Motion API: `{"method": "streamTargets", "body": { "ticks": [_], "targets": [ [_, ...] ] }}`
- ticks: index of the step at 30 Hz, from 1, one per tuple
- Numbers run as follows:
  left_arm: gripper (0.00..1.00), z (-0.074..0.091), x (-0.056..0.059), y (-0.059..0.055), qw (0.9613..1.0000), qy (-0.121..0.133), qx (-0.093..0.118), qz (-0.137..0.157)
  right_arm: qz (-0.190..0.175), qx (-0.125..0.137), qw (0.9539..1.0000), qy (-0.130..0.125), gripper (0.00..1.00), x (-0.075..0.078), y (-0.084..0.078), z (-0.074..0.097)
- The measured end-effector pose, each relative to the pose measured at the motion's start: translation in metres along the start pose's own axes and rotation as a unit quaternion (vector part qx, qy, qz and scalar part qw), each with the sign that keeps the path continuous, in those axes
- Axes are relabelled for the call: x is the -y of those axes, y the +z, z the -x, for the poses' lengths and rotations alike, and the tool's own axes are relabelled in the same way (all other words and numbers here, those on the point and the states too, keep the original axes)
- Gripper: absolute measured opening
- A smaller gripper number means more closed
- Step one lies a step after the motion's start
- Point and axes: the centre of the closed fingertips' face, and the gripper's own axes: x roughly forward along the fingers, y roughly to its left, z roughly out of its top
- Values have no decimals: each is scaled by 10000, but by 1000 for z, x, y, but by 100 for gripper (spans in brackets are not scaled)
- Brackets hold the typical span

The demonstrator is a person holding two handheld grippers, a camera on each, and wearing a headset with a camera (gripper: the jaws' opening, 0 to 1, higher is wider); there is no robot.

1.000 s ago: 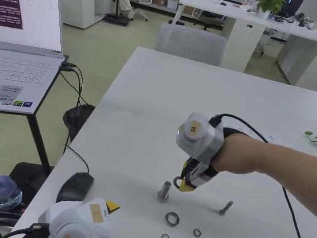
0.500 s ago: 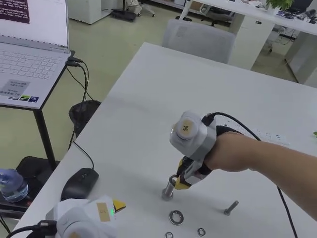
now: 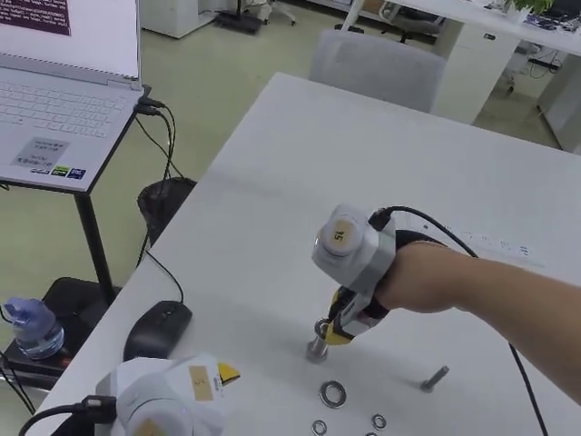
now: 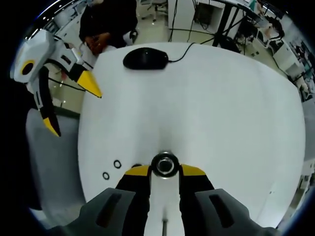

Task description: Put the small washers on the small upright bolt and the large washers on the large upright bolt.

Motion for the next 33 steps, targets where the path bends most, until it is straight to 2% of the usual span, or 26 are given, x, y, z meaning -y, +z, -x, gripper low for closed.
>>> {"method": "streamTargets", "body": {
  "ticks": [13, 25, 33],
  "targets": [
    [78, 2, -2, 5, 9999, 74, 100, 33, -57, -57, 10000, 43, 22, -3, -6, -18],
    [82, 0, 0, 3, 9999, 97, 105, 93, -113, -48, 9999, -5, 22, 0, -10, -40],
    [82, 3, 3, 4, 9998, 117, 111, 150, -172, -88, 9998, -36, 22, 1, -13, -48]
  ]
}}
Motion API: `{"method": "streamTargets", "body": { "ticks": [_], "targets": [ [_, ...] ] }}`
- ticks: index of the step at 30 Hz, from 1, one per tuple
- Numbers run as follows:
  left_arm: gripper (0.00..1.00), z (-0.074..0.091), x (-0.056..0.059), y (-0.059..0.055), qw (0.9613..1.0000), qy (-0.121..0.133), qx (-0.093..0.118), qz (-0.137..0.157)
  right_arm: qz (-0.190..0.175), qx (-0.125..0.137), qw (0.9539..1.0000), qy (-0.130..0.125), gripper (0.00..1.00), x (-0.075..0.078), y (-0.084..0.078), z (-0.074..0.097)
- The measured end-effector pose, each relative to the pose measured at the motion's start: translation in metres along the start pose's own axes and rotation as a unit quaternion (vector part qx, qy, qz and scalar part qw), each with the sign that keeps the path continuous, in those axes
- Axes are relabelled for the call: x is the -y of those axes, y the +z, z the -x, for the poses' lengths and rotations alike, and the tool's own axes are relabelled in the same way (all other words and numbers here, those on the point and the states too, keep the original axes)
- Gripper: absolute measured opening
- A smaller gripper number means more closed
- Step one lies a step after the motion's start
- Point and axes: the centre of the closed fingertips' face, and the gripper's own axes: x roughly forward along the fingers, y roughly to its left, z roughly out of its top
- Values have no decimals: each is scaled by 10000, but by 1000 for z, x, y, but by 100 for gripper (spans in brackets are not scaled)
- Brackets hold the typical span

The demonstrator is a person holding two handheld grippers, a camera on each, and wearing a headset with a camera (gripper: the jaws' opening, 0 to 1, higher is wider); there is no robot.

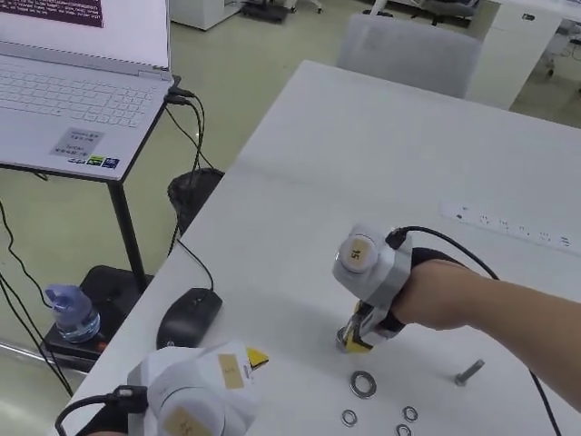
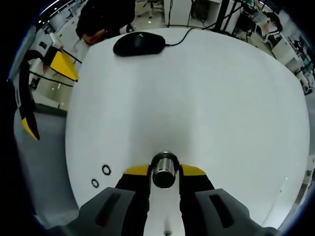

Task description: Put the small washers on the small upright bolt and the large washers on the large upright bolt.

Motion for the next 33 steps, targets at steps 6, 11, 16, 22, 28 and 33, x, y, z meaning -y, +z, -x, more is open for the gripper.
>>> {"method": "streamTargets", "body": {
  "ticks": [6, 11, 16, 22, 28, 33],
  "targets": [
    [81, 1, -3, -1, 10000, 6, -30, -1, -44, 4, 10000, -52, 22, 2, 0, 0],
    [80, 1, -4, 0, 10000, 2, -35, -7, 35, -39, 10000, -71, 22, 1, 2, -1],
    [79, 0, -2, -1, 10000, -31, -56, -12, -75, -38, 9999, -98, 22, 1, 2, 0],
    [79, 1, -2, 0, 10000, -34, -50, -18, -105, 0, 9999, -82, 24, -1, 2, 0],
    [78, 3, -2, -1, 10000, -30, -64, -9, -122, 80, 9998, -120, 28, 0, 3, 0],
    [78, 2, -1, -2, 10000, -43, -74, -4, -195, 199, 9995, -177, 36, 4, 6, 3]
  ]
}}
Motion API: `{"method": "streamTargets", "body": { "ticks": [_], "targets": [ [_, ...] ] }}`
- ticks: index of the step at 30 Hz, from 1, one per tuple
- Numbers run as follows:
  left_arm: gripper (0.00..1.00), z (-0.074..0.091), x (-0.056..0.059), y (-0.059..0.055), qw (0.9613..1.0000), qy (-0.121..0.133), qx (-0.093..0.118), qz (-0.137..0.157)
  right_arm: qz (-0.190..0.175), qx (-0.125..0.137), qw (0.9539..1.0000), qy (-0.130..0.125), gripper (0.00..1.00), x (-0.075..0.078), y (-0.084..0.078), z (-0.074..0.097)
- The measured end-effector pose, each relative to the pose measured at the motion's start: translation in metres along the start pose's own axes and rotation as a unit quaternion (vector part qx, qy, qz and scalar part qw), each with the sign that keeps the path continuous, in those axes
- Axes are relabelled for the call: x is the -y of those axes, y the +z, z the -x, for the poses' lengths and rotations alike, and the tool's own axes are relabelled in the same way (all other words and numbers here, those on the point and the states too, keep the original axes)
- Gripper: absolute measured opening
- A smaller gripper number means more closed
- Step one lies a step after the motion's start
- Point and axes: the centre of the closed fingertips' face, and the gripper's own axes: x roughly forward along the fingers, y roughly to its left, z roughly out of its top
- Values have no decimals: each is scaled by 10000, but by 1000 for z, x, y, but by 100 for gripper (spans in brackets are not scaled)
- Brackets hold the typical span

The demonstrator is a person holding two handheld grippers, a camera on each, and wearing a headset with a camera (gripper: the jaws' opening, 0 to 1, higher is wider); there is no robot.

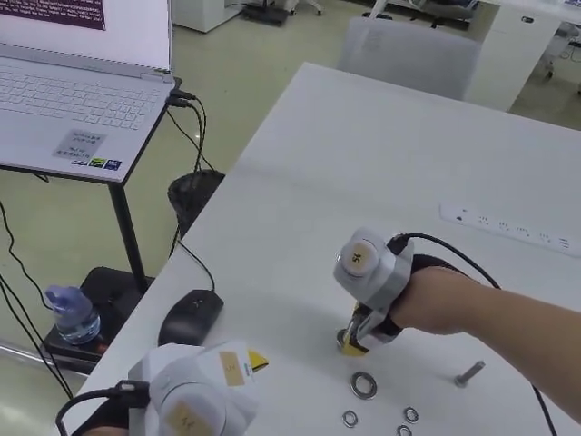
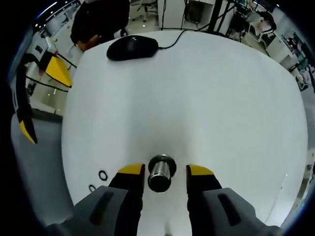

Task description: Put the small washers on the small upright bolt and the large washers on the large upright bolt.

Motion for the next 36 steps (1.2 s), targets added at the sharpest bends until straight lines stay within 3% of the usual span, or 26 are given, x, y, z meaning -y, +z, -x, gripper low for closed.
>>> {"method": "streamTargets", "body": {
  "ticks": [6, 17, 36],
  "targets": [
    [78, -1, 0, 3, 10000, -9, 30, -5, 54, 71, 10000, -27, 39, 1, -1, 8],
    [77, 3, -7, 5, 10000, 57, 49, 24, 10, 466, 9988, -135, 39, 3, 9, 32],
    [77, 6, -4, 11, 9999, 82, 93, -19, 256, 577, 9973, -371, 36, -13, -11, 64]
  ]
}}
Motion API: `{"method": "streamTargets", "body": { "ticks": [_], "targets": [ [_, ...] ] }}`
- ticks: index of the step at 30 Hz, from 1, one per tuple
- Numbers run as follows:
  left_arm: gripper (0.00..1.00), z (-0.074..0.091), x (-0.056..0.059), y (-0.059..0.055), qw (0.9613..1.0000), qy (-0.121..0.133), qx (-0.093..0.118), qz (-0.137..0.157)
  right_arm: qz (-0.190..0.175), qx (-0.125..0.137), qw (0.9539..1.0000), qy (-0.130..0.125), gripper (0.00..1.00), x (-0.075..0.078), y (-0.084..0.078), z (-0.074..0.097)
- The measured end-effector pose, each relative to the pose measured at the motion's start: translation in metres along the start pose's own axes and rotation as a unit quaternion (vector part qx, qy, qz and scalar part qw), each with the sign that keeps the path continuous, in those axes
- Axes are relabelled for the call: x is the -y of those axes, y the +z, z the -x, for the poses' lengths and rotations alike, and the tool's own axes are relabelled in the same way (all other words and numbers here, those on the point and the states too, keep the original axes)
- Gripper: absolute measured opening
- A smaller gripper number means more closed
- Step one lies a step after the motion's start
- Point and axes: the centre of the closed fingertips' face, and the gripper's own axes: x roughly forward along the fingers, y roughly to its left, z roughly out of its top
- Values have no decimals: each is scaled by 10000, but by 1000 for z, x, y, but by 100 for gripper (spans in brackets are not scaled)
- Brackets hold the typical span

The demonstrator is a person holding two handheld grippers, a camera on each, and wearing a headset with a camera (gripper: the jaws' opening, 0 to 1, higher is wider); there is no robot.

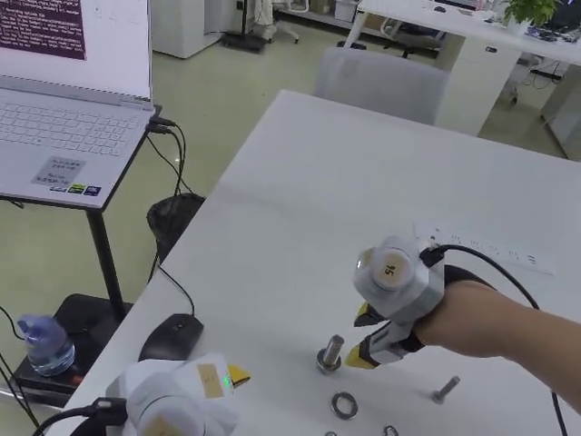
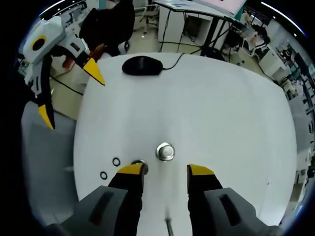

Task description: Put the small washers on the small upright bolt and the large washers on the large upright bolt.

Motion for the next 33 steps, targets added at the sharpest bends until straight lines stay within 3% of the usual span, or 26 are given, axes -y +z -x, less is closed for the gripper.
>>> {"method": "streamTargets", "body": {
  "ticks": [7, 13, 20, 33],
  "targets": [
    [76, 3, 3, 6, 9999, 9, 107, 106, 39, 38, 9999, 114, 36, -17, -4, 4],
    [77, 1, 5, 3, 9999, 13, 85, 97, 86, 89, 9998, 157, 36, -31, -5, 9],
    [80, 0, 2, 6, 9998, 51, 166, 105, 227, 84, 9996, 158, 37, -40, -7, 10],
    [86, -4, 1, 3, 9998, -10, 127, 119, 165, 25, 9996, 244, 39, -45, -23, -15]
  ]
}}
